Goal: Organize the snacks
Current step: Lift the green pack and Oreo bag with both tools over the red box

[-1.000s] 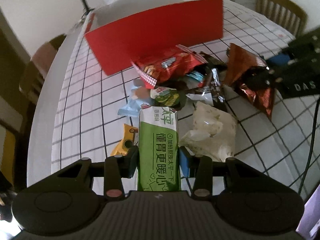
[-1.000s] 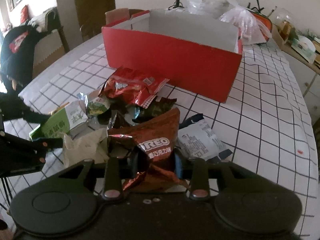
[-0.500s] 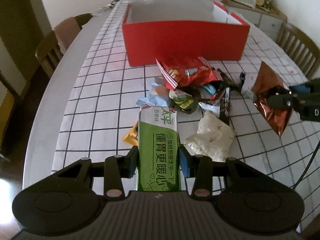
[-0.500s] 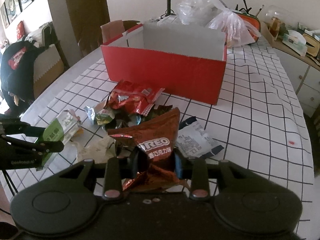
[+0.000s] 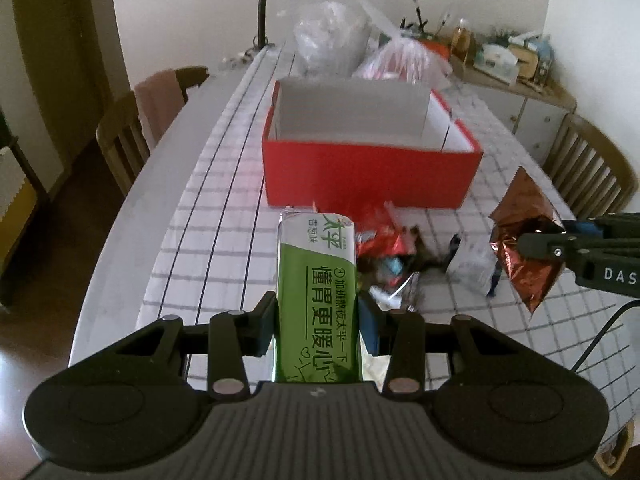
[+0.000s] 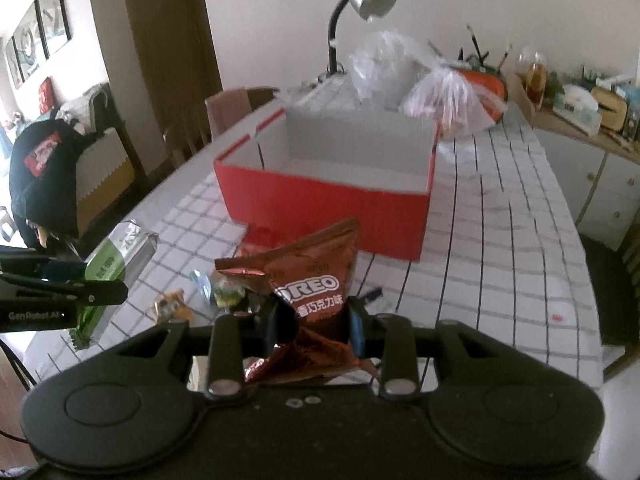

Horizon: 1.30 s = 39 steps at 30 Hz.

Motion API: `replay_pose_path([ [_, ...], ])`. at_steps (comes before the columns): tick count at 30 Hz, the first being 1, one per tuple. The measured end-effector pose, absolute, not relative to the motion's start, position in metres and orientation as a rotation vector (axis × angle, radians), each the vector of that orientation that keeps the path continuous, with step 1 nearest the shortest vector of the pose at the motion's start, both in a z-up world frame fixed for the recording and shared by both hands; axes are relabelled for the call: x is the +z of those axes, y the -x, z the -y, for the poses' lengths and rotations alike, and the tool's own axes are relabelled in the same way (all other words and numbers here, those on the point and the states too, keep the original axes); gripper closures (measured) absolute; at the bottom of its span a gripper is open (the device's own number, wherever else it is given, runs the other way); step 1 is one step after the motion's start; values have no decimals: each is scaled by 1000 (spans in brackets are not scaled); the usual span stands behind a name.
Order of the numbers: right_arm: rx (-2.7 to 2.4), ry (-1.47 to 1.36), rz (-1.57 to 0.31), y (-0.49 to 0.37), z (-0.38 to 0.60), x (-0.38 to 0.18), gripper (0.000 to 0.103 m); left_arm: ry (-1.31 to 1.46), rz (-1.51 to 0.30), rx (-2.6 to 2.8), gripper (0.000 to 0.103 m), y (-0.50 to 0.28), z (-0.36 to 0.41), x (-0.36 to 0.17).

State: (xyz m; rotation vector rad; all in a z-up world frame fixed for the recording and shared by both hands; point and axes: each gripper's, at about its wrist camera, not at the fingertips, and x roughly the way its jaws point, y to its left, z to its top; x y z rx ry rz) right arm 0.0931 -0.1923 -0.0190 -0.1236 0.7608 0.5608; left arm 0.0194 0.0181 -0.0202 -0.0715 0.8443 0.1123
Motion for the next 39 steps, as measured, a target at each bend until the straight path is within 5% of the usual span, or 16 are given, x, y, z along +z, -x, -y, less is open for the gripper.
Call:
replay_pose_path([
  [21, 472, 133, -681, -166, 168, 38, 70, 32, -746, 18, 62, -120, -34, 37],
  [39, 350, 161, -768, -271, 133, 3, 70, 49, -836, -37, 62, -253, -59, -9],
])
